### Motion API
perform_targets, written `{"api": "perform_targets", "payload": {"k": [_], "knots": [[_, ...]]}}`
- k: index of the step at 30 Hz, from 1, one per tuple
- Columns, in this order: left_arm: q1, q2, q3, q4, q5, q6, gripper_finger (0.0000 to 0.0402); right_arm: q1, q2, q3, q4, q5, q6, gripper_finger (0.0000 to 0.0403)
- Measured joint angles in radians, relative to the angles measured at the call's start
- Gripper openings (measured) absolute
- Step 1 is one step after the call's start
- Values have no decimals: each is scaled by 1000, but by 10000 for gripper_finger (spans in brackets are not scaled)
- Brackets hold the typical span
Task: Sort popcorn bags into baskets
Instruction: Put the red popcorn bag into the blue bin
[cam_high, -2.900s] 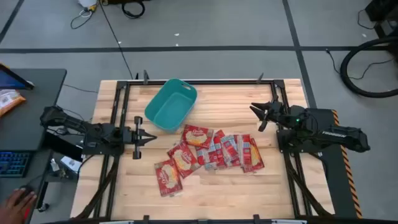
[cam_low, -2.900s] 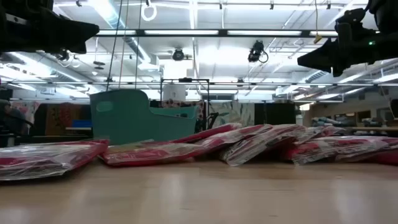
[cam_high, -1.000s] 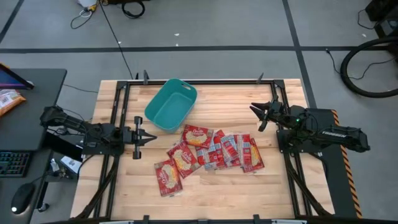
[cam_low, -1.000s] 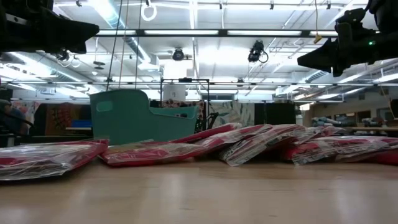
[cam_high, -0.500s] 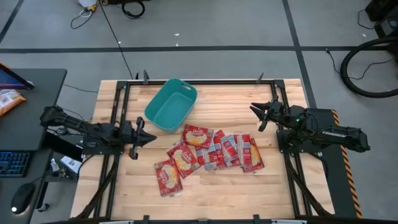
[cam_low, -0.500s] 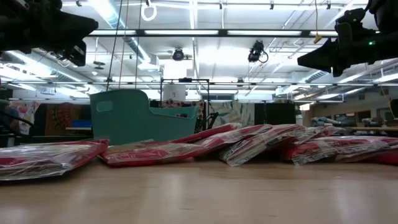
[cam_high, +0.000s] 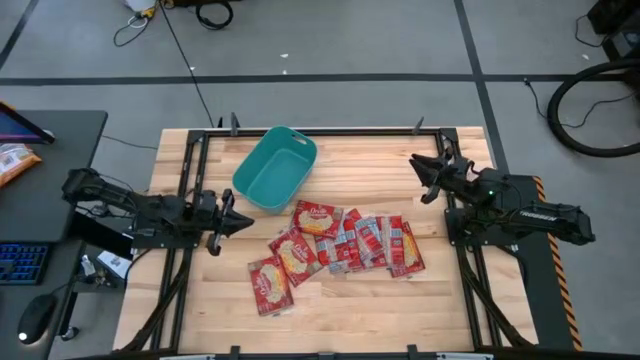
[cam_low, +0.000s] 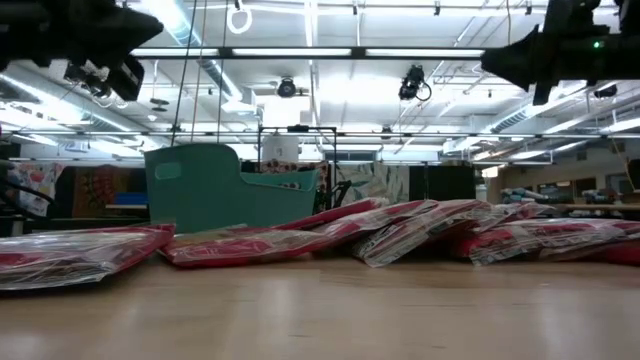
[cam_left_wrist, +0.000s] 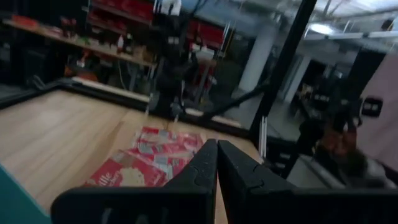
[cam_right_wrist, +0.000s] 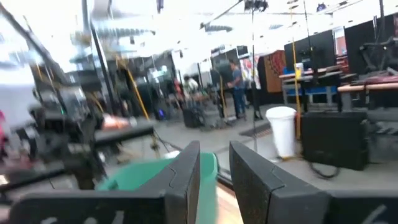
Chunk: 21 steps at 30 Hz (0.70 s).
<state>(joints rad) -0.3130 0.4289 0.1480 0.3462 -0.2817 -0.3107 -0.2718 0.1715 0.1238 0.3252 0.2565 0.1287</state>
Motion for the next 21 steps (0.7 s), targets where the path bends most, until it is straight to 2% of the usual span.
{"api": "perform_targets", "payload": {"k": [6,9,16,21], "knots": [[0,185,100,-20,-3,72,18,0,0,0,99,34,-5,91],[0,295,140,-24,-19,79,18,0,7,0,100,26,54,91],[1,550,269,-55,-46,67,41,11,118,0,136,-228,107,91],[15,698,395,-170,-94,67,86,48,261,0,223,-302,116,91]]}}
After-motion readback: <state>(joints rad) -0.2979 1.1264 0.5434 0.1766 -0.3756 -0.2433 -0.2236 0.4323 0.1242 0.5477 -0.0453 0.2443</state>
